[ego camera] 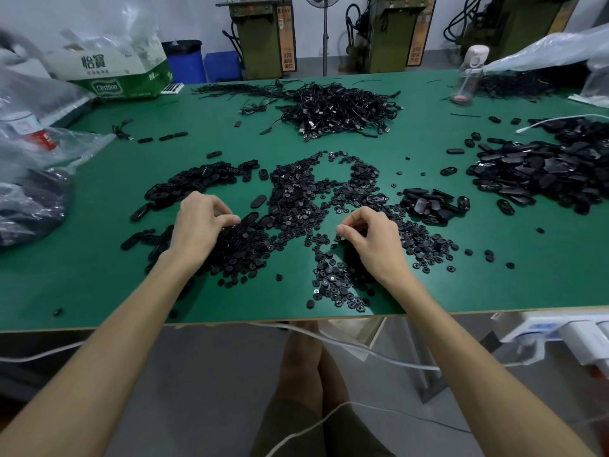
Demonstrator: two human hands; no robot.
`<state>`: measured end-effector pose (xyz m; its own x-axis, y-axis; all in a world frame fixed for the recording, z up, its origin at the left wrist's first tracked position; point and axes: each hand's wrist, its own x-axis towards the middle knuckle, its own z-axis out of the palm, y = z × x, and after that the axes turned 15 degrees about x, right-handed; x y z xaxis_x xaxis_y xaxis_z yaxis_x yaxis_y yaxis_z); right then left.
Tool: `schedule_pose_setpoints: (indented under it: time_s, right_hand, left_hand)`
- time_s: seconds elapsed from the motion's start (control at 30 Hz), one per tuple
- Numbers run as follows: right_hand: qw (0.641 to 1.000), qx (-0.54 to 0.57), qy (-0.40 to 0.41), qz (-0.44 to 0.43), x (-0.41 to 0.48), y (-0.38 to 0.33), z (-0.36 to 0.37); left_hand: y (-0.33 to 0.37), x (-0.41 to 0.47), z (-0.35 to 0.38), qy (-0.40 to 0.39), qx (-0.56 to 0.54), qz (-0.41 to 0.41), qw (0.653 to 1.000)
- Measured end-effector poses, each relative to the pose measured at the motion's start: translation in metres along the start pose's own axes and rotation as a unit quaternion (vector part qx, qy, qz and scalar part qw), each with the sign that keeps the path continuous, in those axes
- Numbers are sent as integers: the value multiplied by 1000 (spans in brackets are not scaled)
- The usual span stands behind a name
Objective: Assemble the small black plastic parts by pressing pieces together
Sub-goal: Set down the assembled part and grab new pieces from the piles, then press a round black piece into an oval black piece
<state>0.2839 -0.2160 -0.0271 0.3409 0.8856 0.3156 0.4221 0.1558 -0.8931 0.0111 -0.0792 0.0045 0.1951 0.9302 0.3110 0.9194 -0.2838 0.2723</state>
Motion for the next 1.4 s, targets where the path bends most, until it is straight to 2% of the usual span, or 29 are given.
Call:
schedule_pose_setpoints:
  time_s: [0.37, 0.47, 0.53, 0.6, 0.7, 0.83, 0.97, 1.2, 1.3, 1.4]
  right_hand:
    - [1000, -5, -4, -12, 1, 2, 0]
    - [1000, -2, 1, -19, 1, 2, -1]
    - [1000, 4, -1, -23, 1, 1, -1]
    - [1000, 11, -1, -21, 1, -1, -1]
    - [999, 25, 16, -12, 0, -2, -3]
    - [999, 32, 30, -18, -1, -4, -3]
    - [997, 40, 60, -26, -1, -5, -5]
    - [996, 50, 77, -14, -1, -4, -6]
    - [995, 65, 78, -13, -1, -5, -7]
    - [993, 80, 82, -7, -1, -4, -8]
  left_hand:
    - [11, 1, 0, 7, -8, -23, 1000]
    - [18, -2, -4, 43, -58, -40, 997]
    - [30, -4, -7, 43, -150, -59, 986]
    - [47, -9, -9, 4, -295, -76, 953]
    - [79, -23, 1, -78, -463, -102, 877]
    - [117, -44, 28, -137, -536, -104, 826]
    - [137, -51, 43, -133, -598, -103, 783]
    - [142, -55, 52, -134, -634, -92, 756]
    - [141, -56, 55, -138, -626, -71, 764]
    - [140, -57, 57, -131, -600, -42, 788]
